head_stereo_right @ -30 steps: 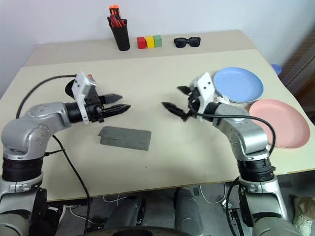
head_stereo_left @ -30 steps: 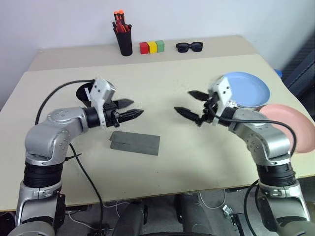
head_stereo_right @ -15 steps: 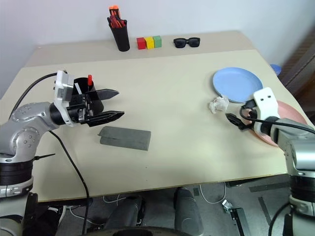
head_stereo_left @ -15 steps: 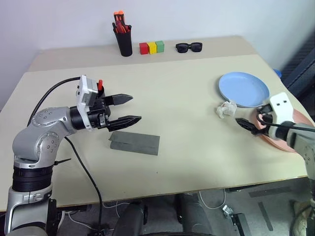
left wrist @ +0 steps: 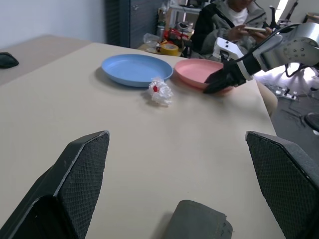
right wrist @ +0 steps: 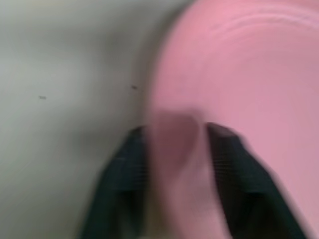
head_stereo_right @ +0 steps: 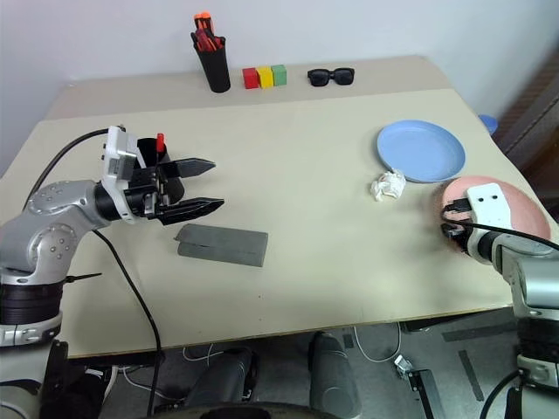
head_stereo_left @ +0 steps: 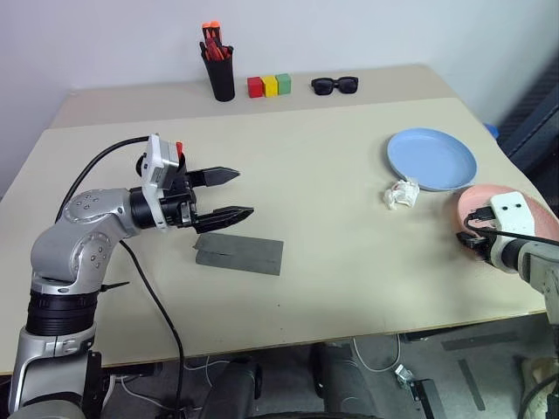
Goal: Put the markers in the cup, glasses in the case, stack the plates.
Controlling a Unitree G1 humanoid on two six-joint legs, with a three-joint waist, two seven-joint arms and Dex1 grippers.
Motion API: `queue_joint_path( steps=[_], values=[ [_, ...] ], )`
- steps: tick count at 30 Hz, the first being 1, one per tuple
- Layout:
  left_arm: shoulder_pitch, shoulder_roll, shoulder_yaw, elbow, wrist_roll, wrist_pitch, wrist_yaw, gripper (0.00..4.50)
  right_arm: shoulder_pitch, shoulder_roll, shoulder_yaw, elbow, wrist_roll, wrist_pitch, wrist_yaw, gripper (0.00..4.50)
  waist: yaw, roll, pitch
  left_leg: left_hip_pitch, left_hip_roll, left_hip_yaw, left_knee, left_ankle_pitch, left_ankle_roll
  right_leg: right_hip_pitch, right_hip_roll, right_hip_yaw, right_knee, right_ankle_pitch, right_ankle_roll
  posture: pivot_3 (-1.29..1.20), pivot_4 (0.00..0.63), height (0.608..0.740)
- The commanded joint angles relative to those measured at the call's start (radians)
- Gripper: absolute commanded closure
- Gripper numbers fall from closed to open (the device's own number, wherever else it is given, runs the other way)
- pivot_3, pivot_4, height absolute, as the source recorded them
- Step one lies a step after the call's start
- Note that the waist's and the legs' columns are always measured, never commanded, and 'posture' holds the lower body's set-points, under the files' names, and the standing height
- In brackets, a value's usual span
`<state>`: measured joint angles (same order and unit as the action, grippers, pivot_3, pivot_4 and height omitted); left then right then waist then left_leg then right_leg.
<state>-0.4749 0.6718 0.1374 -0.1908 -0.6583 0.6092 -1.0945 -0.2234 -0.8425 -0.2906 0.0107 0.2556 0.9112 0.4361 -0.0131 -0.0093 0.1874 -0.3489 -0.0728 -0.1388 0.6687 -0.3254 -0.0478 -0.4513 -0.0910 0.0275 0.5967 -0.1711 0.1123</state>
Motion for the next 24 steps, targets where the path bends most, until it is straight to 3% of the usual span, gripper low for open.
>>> queue_joint_path(
  steps=[1, 7, 17, 23, 24],
  values=[
    [-0.007, 0.015, 0.019, -0.024, -0.006, -0.019, 0.013, 0.00, -0.045, 0.001, -0.025, 0.025, -0.036, -0.026, -0.050, 4.47, -0.001, 0.000, 0.000, 0.001, 0.000, 0.000, 0.000, 0.000, 0.000, 0.002, 0.000, 0.000, -0.001, 0.000, 0.000, 0.00, 0.150, 0.740],
    [-0.015, 0.000, 0.027, -0.019, -0.016, -0.022, 0.047, 0.00, -0.193, 0.031, -0.035, 0.093, -0.062, -0.166, -0.109, 4.47, -0.002, 0.000, 0.000, 0.010, 0.000, 0.000, -0.001, -0.001, 0.001, 0.011, 0.000, 0.000, -0.002, 0.000, 0.000, 0.00, 0.150, 0.740],
    [-0.001, -0.006, 0.029, -0.058, -0.019, -0.021, 0.097, 0.00, -0.558, 0.143, 0.191, 0.465, -0.153, -0.531, 0.029, 4.47, -0.018, 0.000, 0.000, 0.010, 0.002, 0.000, -0.001, -0.001, 0.001, 0.010, 0.002, 0.001, -0.003, 0.000, 0.000, 0.00, 0.150, 0.740],
    [0.047, 0.003, 0.059, -0.120, -0.042, 0.000, 0.143, 0.00, -0.666, 0.194, 0.250, 0.694, -0.193, -0.651, 0.086, 4.47, -0.020, 0.000, 0.000, 0.009, 0.002, 0.000, -0.002, -0.001, 0.001, 0.008, 0.002, 0.001, -0.003, 0.000, 0.000, 0.00, 0.150, 0.740],
    [0.055, 0.004, 0.065, -0.128, -0.047, 0.003, 0.150, 0.00, -0.678, 0.198, 0.250, 0.722, -0.196, -0.663, 0.086, 4.17, -0.021, 0.000, 0.000, 0.009, 0.002, 0.000, -0.002, -0.001, 0.001, 0.008, 0.002, 0.001, -0.003, 0.000, 0.000, 0.00, 0.150, 0.740]
  ],
)
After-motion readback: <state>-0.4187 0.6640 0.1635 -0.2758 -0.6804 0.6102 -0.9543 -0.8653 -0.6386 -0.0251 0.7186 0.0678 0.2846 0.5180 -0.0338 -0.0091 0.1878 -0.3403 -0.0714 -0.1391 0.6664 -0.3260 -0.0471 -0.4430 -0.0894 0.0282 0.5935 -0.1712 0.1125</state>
